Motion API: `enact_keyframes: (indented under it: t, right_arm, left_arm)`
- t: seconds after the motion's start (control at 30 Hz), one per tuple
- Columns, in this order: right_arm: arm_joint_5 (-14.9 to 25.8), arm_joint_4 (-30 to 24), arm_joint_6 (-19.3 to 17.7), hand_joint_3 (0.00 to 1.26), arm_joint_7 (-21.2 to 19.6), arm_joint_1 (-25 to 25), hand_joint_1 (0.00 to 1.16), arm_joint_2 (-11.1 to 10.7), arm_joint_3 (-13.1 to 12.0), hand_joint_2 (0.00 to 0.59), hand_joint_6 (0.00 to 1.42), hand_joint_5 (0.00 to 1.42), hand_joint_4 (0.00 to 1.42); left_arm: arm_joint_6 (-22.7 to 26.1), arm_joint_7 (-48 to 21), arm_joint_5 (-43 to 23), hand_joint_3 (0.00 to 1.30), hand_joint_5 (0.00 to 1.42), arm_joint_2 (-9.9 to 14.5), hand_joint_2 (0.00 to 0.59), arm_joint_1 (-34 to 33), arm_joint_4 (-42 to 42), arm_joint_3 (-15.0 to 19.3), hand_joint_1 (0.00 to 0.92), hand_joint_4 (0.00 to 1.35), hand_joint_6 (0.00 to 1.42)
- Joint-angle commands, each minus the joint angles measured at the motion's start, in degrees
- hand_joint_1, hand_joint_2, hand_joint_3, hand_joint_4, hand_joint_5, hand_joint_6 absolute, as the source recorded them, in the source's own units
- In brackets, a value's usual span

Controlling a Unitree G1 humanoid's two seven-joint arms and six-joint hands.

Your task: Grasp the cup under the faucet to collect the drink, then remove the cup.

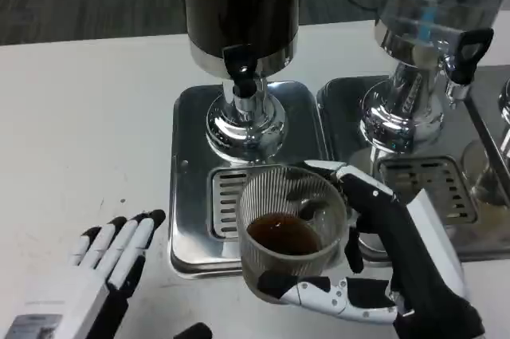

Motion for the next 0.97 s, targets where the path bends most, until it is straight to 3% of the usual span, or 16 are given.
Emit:
enact_keyframes:
  t: [0.03, 0.37, 0.67, 0.97]
  right_arm:
    - [1.8, -2.8, -1.9, 0.52, 0.7, -0.1, 1.0, 0.1, -0.9, 0.125, 1.33, 0.89, 0.63]
    - [2.4, -2.4, -2.1, 0.52, 2.1, 0.2, 0.98, 0.4, -1.7, 0.131, 1.34, 0.89, 0.64]
    - [1.7, -1.7, -2.8, 0.52, 2.4, 0.6, 0.98, 1.0, -0.1, 0.132, 1.34, 0.89, 0.64]
    - [2.2, -1.7, -2.2, 0.53, 2.2, 0.6, 0.97, 1.1, -0.4, 0.132, 1.34, 0.89, 0.64]
  left_arm:
    - [1.4, -0.8, 2.0, 0.0, 0.0, -0.9, 0.142, 2.2, -2.9, 0.4, 0.0, 0.0, 0.0]
    - [4.8, 0.2, 10.6, 0.0, 0.0, -3.0, 0.152, 5.0, -8.1, 0.9, 0.0, 0.0, 0.0]
    - [4.5, 0.2, 10.0, 0.0, 0.0, -3.3, 0.154, 6.0, -8.4, 1.7, 0.0, 0.0, 0.0]
    - [5.0, -0.5, 9.4, 0.0, 0.0, -4.6, 0.154, 6.7, -8.8, 1.8, 0.0, 0.0, 0.0]
